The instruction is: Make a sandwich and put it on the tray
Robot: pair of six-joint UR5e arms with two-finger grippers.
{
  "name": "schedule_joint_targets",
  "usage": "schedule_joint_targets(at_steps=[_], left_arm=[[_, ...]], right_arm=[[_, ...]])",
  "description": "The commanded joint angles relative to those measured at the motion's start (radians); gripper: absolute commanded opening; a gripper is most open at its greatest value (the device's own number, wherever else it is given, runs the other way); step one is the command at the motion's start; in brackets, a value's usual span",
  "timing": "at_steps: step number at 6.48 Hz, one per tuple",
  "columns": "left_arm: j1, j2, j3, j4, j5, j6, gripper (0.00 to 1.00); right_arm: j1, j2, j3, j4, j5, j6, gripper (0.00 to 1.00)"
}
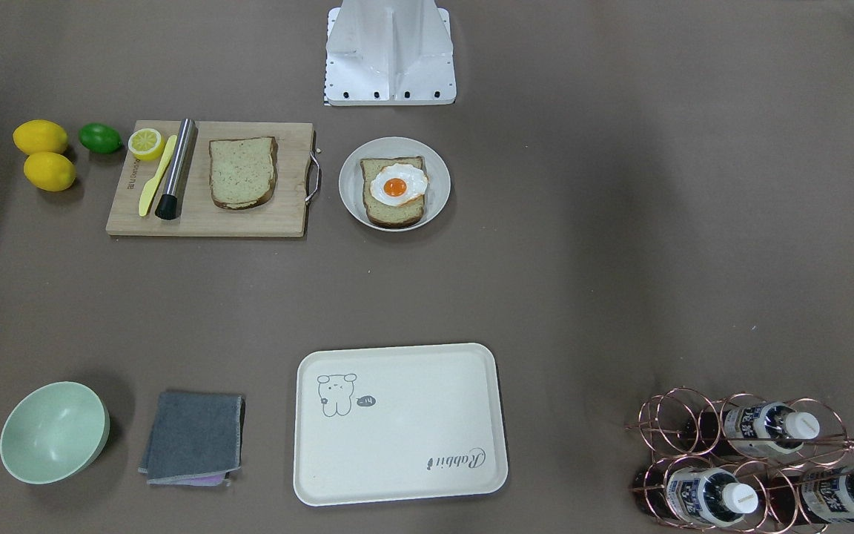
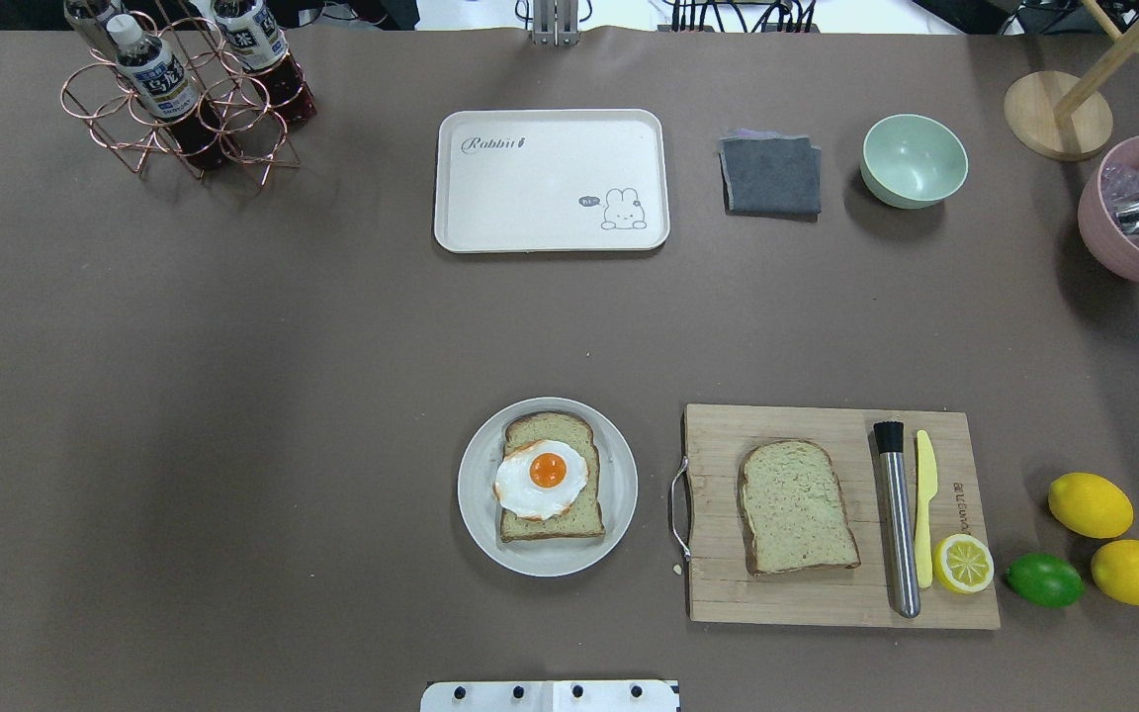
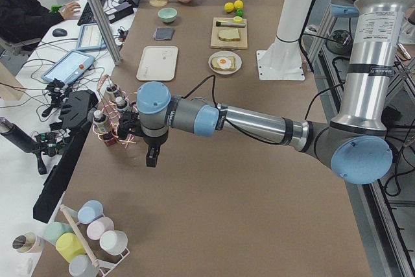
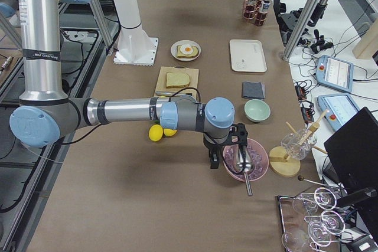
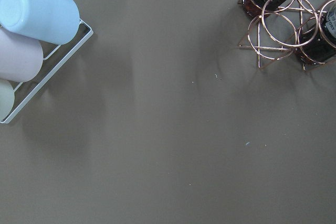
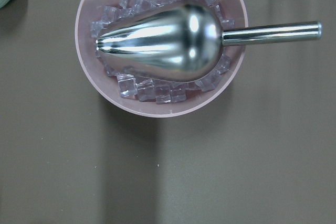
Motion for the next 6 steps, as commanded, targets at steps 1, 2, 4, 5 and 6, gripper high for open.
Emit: schedule_joint_targets(at_steps=[1, 2, 4, 5, 6], left_arm=[[0.001, 0.000, 0.008, 0.003, 0.000, 0.000, 0.98], [0.002, -0.005, 0.011, 0.003, 0.002, 0.001, 0.98], [0.004, -0.007, 0.010, 0.000, 0.002, 0.000, 0.98], [0.004, -0.020, 0.016, 0.001, 0.005, 0.001, 0.98], [0.004, -0.020, 0.013, -0.002, 0.000, 0.001, 0.98]], right_arm=[[-0.002, 0.012, 0.001, 0.000, 0.019, 0.009, 0.99], [-0.002, 0.009, -0.002, 0.000, 0.036, 0.008, 0.99], [-0.002, -0.005, -0.004, -0.002, 0.045, 0.007, 0.99], [-0.002, -0.025, 0.008, 0.000, 0.042, 0.006, 0.99], [-0.002, -0.023, 0.008, 0.001, 0.036, 0.004, 0.99]])
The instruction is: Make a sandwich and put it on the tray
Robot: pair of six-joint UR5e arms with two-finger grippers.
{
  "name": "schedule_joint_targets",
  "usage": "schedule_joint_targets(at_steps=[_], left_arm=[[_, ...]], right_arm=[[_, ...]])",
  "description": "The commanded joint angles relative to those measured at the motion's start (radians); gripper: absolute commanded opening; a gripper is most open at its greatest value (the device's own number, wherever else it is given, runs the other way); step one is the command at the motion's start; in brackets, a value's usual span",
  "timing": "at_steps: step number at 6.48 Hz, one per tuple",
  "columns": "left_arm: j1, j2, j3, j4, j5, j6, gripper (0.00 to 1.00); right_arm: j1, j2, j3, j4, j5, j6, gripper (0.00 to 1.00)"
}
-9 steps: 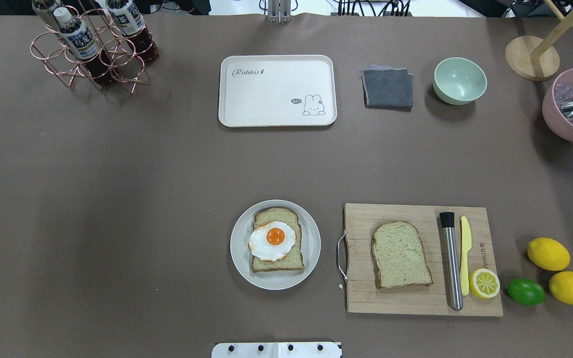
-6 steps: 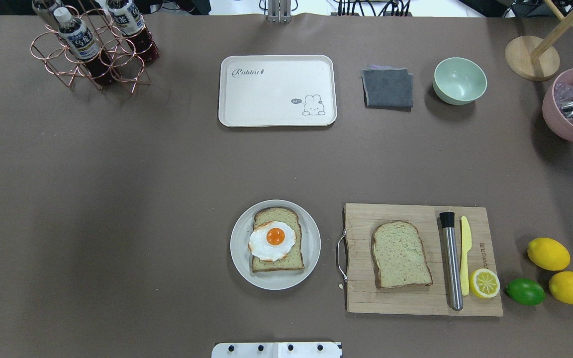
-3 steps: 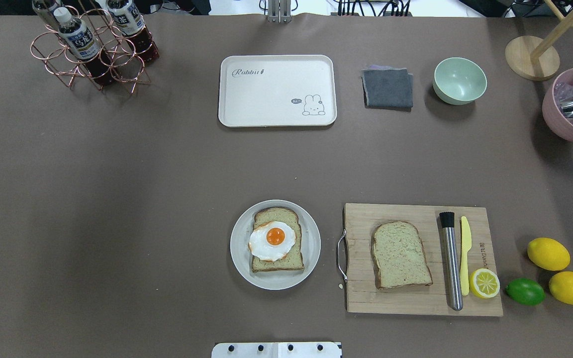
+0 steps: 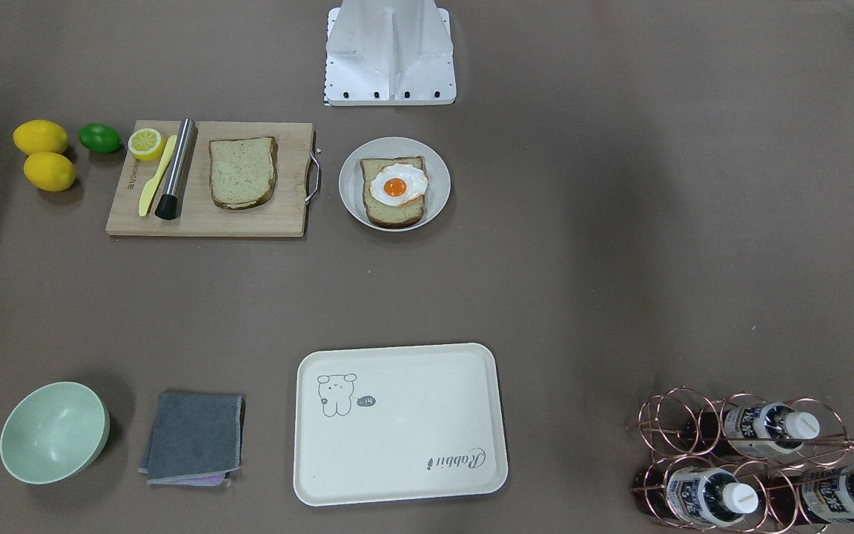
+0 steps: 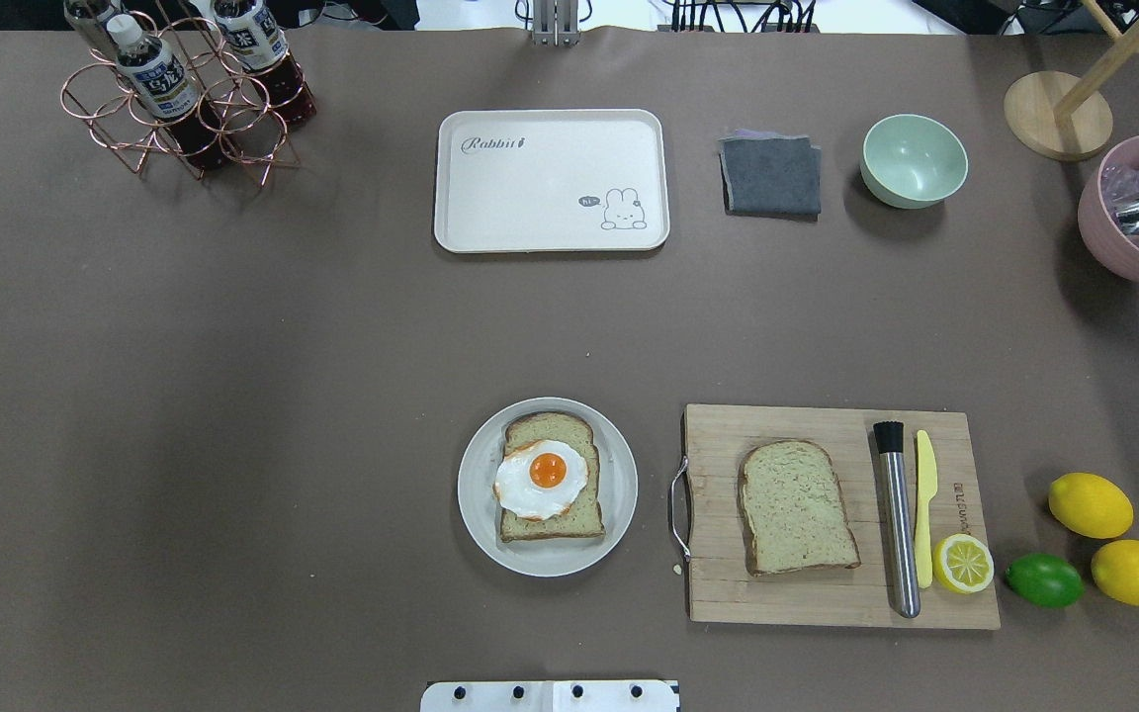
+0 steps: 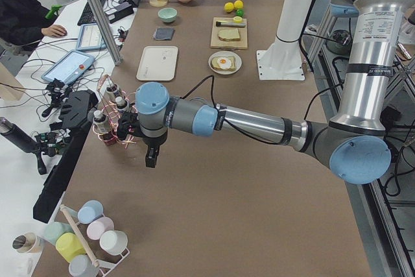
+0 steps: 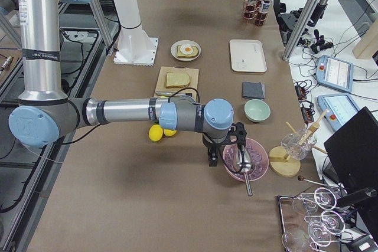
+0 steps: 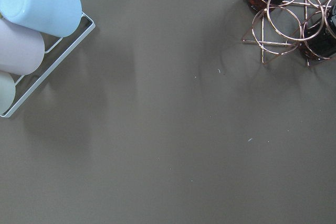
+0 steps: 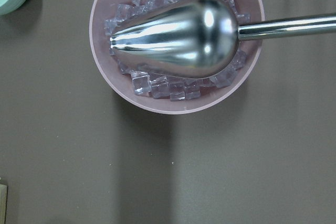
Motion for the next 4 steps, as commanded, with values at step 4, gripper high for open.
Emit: schedule_joint_targets(at_steps=[4], left_arm=[[0.028, -0.027, -0.003, 0.004, -0.002, -0.001, 0.98]], right_arm=[[0.000, 0.010, 0.000, 0.000, 0.003, 0.011, 0.99]])
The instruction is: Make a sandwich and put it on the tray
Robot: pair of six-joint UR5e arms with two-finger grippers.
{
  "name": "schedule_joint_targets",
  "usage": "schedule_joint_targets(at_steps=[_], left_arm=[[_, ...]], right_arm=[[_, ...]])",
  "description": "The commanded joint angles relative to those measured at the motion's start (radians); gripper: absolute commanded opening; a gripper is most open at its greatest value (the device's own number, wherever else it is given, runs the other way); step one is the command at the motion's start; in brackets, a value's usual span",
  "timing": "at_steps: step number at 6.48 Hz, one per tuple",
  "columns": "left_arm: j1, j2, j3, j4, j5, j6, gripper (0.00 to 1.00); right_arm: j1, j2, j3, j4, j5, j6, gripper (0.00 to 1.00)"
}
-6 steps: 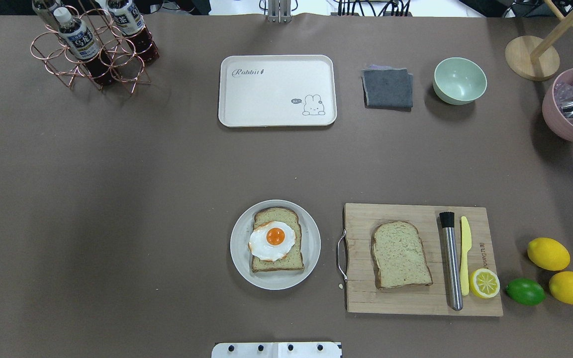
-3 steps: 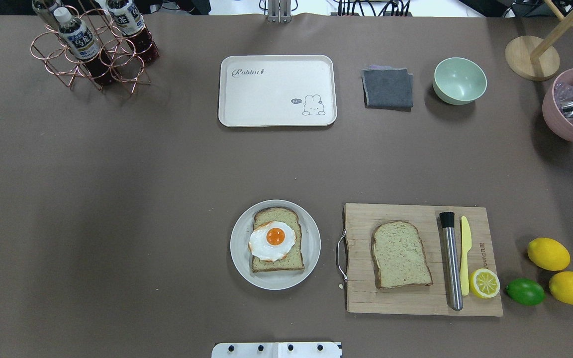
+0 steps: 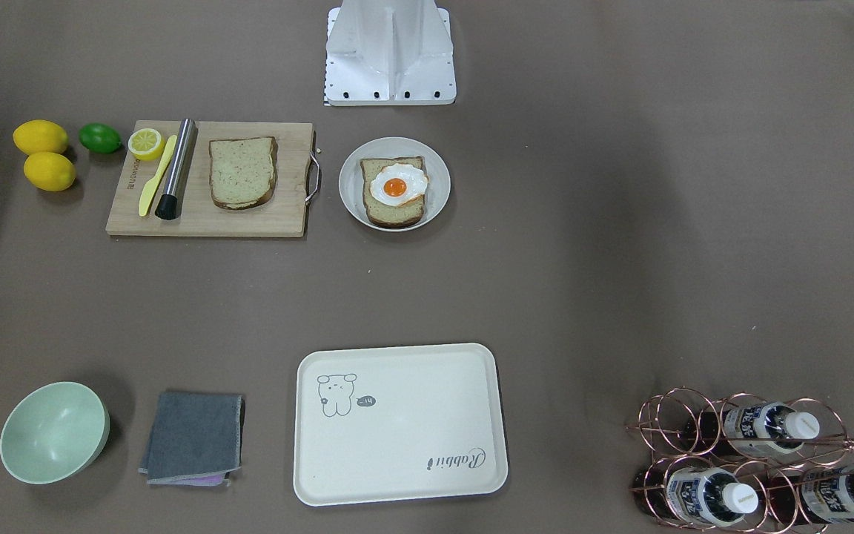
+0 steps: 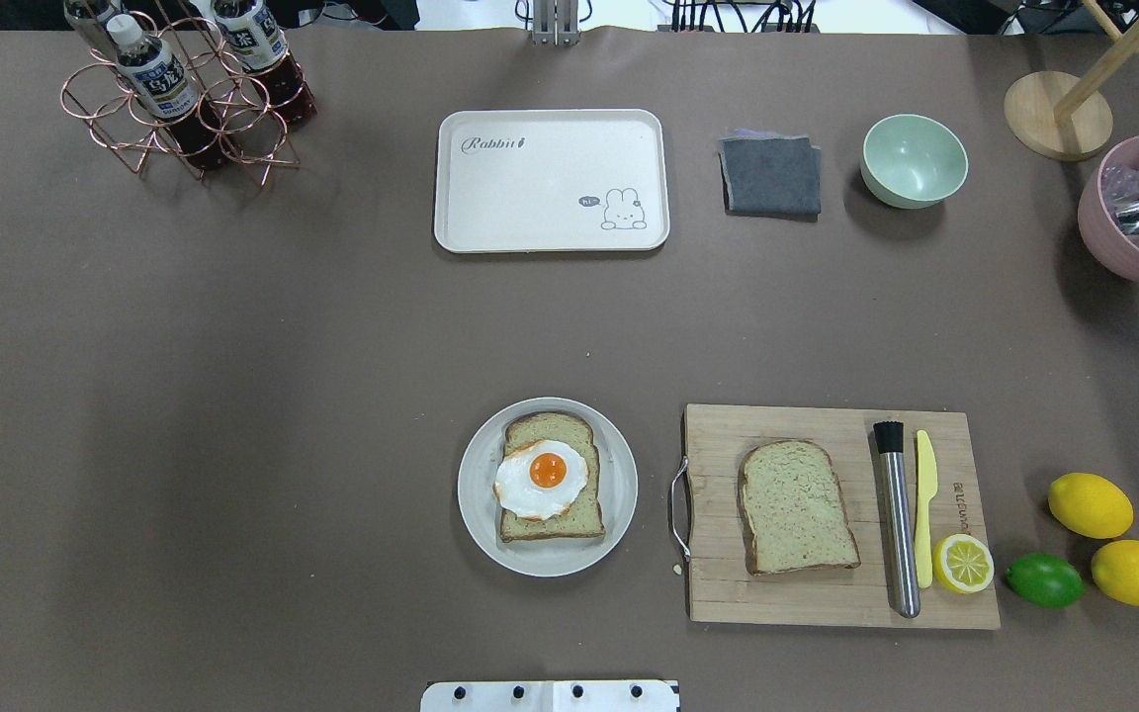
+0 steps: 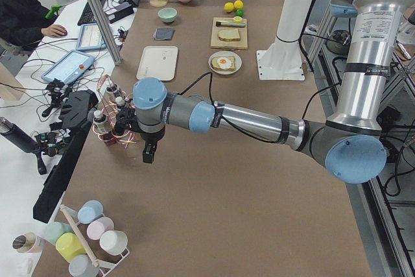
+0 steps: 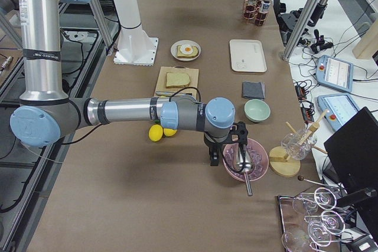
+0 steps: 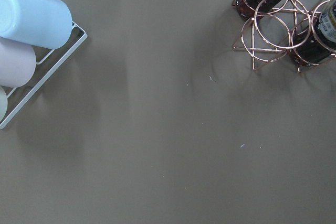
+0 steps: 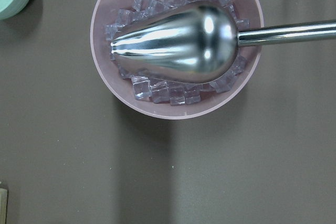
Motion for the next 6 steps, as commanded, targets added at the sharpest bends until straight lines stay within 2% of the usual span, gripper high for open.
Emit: schedule_joint_targets(at_steps=[1, 6], left_arm=[[0.007, -0.003, -0.003, 0.001, 0.000, 0.000, 0.98], [0.007, -0.008, -0.010, -0.014, -0.002, 0.008, 0.98]], right_arm=[[0.000, 0.002, -0.006, 0.000, -0.004, 0.001, 0.99], [-0.008, 0.018, -0.008, 0.000, 0.004, 0.004, 0.99]])
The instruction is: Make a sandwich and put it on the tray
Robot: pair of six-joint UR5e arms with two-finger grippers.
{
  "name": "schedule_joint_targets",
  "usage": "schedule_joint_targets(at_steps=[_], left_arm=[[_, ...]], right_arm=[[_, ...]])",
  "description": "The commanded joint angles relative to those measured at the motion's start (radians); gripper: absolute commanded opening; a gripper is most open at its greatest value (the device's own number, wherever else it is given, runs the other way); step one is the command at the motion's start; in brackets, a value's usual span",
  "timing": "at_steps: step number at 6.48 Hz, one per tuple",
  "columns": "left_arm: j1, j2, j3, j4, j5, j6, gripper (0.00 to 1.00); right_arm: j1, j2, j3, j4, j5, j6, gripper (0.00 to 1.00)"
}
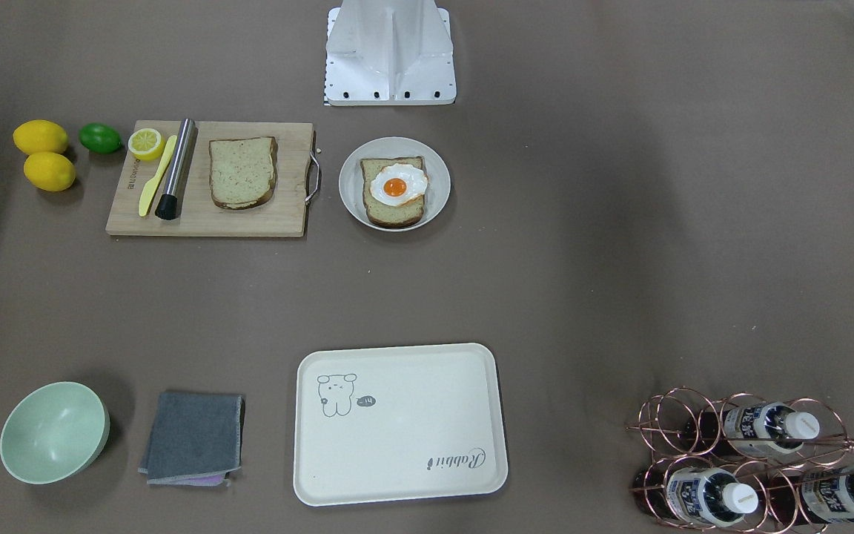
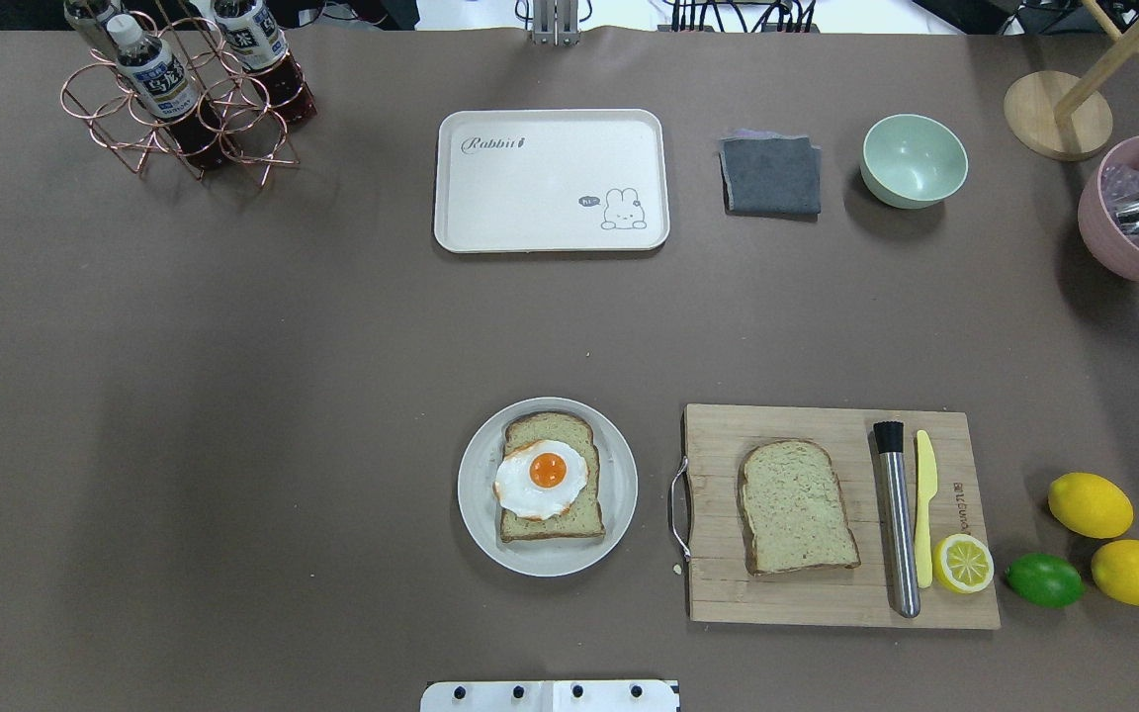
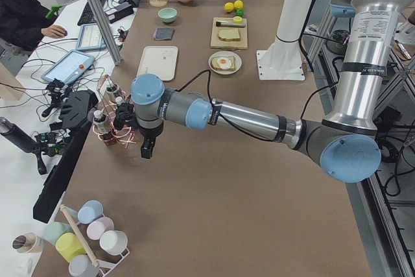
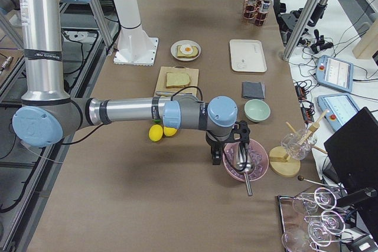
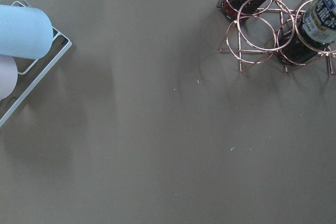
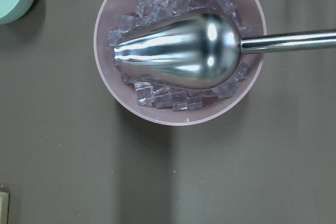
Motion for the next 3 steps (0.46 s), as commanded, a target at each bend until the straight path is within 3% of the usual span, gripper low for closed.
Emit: schedule_joint_targets(at_steps=[1, 3], left_arm=[[0.000, -0.006, -0.001, 0.000, 0.000, -0.003, 0.98], [0.012, -0.034, 0.005, 0.000, 0.003, -0.005, 0.98]], right_arm=[[-0.003, 0.010, -0.003, 0.000, 0.004, 0.000, 0.99], [-0.003, 0.012, -0.003, -0.002, 0.007, 0.007, 0.99]])
